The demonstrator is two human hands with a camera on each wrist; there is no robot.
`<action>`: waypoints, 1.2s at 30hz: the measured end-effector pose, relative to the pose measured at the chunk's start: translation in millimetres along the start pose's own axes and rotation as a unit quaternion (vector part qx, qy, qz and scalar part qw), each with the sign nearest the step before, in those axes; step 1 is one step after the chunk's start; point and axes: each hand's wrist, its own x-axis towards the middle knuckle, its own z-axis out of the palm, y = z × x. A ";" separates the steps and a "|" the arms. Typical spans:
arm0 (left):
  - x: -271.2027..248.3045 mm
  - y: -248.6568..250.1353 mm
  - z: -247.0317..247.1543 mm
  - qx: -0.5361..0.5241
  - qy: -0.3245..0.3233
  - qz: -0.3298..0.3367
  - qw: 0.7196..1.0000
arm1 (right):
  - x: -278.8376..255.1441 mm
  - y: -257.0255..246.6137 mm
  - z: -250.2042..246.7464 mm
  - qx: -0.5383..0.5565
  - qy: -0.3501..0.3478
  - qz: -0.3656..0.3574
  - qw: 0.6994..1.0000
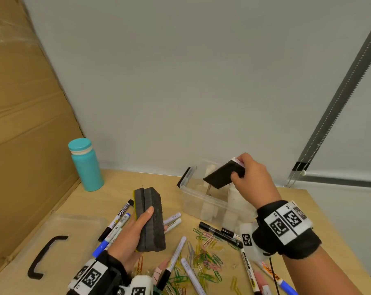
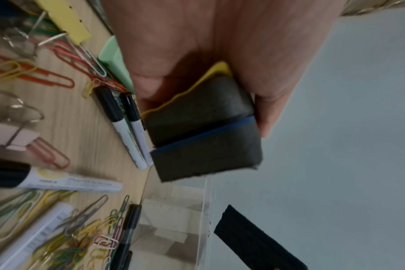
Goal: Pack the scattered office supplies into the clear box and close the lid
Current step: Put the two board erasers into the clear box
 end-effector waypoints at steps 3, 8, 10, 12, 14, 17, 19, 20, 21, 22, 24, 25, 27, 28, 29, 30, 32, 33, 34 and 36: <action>0.3 -1.9 -6.8 -0.002 0.000 -0.013 1.000 | 2.9 2.9 11.9 -0.093 0.014 -0.007 0.996; 0.9 -4.8 -12.4 0.005 0.010 -0.027 1.000 | 1.0 11.1 36.5 -0.191 -0.051 -0.031 0.980; 1.4 -6.3 -11.6 0.015 0.009 -0.026 0.999 | 2.6 12.7 46.4 -0.227 -0.083 -0.038 0.970; 0.8 -6.7 -8.1 0.023 0.007 -0.020 1.000 | 6.5 14.2 53.9 -0.268 -0.109 -0.036 0.957; -0.5 -6.3 -3.7 0.030 0.007 -0.014 0.999 | 13.1 15.7 60.2 -0.308 -0.140 -0.030 0.941; -2.3 -7.9 1.7 0.037 0.006 -0.009 0.999 | 25.4 14.5 69.5 -0.345 -0.174 -0.016 0.922; -3.0 -10.0 3.4 0.038 0.006 -0.008 0.999 | 33.2 12.1 75.2 -0.356 -0.171 -0.009 0.919; -3.6 -11.1 3.8 0.037 0.006 -0.010 0.999 | 36.2 11.0 77.8 -0.359 -0.166 -0.009 0.918; -4.6 -11.9 4.3 0.036 0.004 -0.011 0.999 | 37.9 10.5 80.2 -0.364 -0.162 -0.009 0.917; -5.6 -12.1 4.8 0.034 0.003 -0.010 0.999 | 38.9 10.9 82.6 -0.372 -0.159 -0.008 0.914; -6.9 -12.9 4.5 0.026 0.001 -0.010 1.000 | 38.3 13.7 87.0 -0.391 -0.174 0.001 0.904; -7.4 -13.0 3.9 0.023 0.002 -0.011 1.000 | 37.8 15.8 89.3 -0.395 -0.191 0.008 0.898; -8.4 -13.1 2.1 0.023 0.004 -0.010 1.000 | 39.2 18.5 93.0 -0.397 -0.236 0.023 0.887; -8.8 -13.1 1.0 0.024 0.005 -0.009 1.000 | 40.9 20.1 94.1 -0.389 -0.258 0.032 0.884; -9.3 -13.1 0.2 0.024 0.006 -0.009 1.000 | 42.3 21.9 94.5 -0.373 -0.281 0.043 0.883; -9.9 -12.9 -0.5 0.023 0.007 -0.009 1.000 | 43.3 23.8 94.1 -0.352 -0.299 0.046 0.886; -10.2 -12.8 -1.6 0.019 0.006 -0.010 1.000 | 42.0 29.9 93.1 -0.312 -0.304 0.025 0.900; -10.9 -12.2 -1.3 0.018 0.005 -0.013 1.000 | 38.5 32.4 91.4 -0.289 -0.295 0.013 0.911; -11.6 -11.6 -0.5 0.016 0.003 -0.018 1.000 | 32.8 34.2 89.2 -0.258 -0.279 0.004 0.925; -12.3 -11.1 0.4 0.004 0.000 -0.029 1.000 | 16.9 37.0 82.9 -0.182 -0.218 -0.018 0.959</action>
